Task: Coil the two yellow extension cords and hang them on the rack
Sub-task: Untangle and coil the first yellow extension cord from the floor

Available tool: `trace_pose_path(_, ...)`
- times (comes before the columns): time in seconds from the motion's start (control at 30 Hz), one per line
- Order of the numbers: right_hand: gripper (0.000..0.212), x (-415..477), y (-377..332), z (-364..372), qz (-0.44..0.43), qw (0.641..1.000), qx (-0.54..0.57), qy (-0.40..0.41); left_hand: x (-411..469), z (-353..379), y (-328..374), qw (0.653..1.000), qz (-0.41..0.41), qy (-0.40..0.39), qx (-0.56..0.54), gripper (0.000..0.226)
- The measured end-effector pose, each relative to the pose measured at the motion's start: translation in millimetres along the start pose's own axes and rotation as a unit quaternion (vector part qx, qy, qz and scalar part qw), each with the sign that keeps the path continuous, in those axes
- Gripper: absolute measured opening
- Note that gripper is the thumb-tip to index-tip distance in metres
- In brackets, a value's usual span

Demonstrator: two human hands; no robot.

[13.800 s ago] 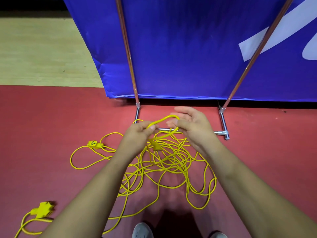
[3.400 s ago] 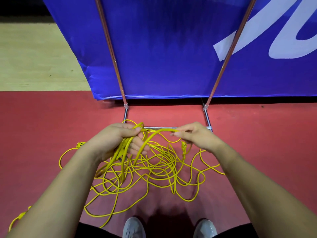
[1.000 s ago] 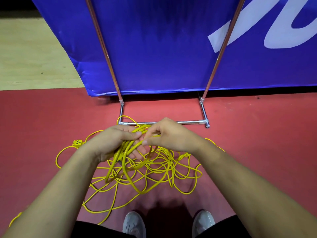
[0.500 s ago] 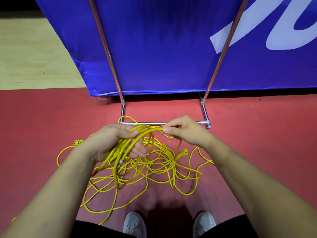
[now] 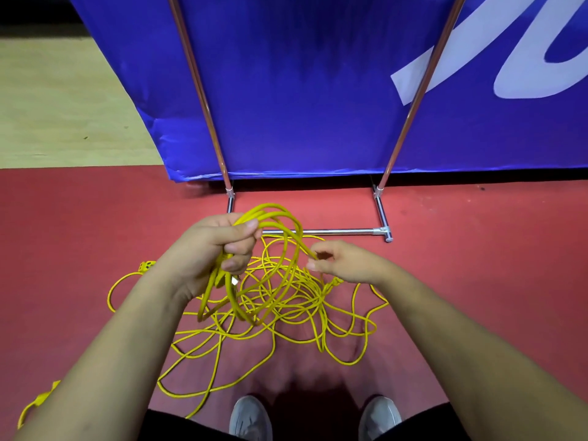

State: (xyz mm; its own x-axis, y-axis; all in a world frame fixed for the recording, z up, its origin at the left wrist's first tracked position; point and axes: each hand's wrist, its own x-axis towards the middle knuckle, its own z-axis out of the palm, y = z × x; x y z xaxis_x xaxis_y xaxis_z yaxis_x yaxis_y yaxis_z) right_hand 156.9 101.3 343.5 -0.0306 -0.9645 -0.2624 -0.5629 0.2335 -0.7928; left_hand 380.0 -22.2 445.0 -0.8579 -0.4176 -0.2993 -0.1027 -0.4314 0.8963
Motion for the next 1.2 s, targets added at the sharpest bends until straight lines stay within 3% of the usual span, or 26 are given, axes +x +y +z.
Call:
trace_pose_path(0.07, 0.025, -3.5, 18.4, 2.7, 0.044, 0.998, 0.02, 0.033, 0.4, -0.8, 3.8, 1.0, 0.011, 0.016, 0.01, 0.014)
trace_pose_path(0.23, 0.026, -14.0, -1.3, -39.1, 0.058, 0.961, 0.097, 0.253, 9.1, 13.5, 20.1, 0.995, 0.062, 0.075, 0.022, 0.015)
trace_pose_path(0.33, 0.022, -27.7, -49.5, -91.3, 0.021, 0.932, 0.111, 0.345, 11.5, 22.1, 41.5, 0.992, 0.101, 0.077, 0.015, 0.016)
trace_pose_path(0.47, 0.014, -60.6, -125.0, -147.1, -0.085, 0.851, 0.131, 0.501, 10.4, 37.4, 67.2, 0.99, 0.119, 0.064, 0.034, 0.018)
trace_pose_path(0.6, 0.021, -78.6, -125.1, -138.0, -0.034, 0.911, -0.003, 0.411, 2.7, 47.8, 74.8, 0.99, 0.092, 0.081, 0.068, 0.02)
trace_pose_path(0.73, 0.017, -94.2, -112.3, -136.1, 0.003, 0.91, -0.067, 0.41, -11.8, 52.4, 67.9, 0.991, 0.079, 0.084, 0.072, 0.021)
trace_pose_path(0.83, 0.007, -97.7, -98.0, -120.5, 0.022, 0.933, -0.117, 0.338, -19.3, 57.8, 62.9, 0.991, 0.081, 0.088, 0.057, 0.02)
trace_pose_path(0.97, 0.015, -91.5, -69.6, -94.7, 0.075, 0.945, -0.186, 0.259, -21.9, 54.1, 53.0, 0.994, 0.069, 0.075, -0.05, 0.023)
trace_pose_path(1.07, 0.02, -81.2, -52.5, -77.2, 0.074, 0.966, -0.126, 0.213, -18.6, 41.3, 40.2, 0.988, 0.05, 0.027, -0.146, 0.015)
trace_pose_path(1.13, 0.025, -74.2, -31.6, -66.3, 0.07, 0.972, -0.063, 0.215, -15.0, 33.7, 33.4, 0.983, 0.055, 0.005, -0.173, 0.031)
trace_pose_path(1.2, 0.027, -69.9, -1.6, -52.9, 0.104, 0.969, -0.027, 0.222, -11.1, 28.2, 29.2, 0.981, 0.072, 0.011, -0.18, 0.025)
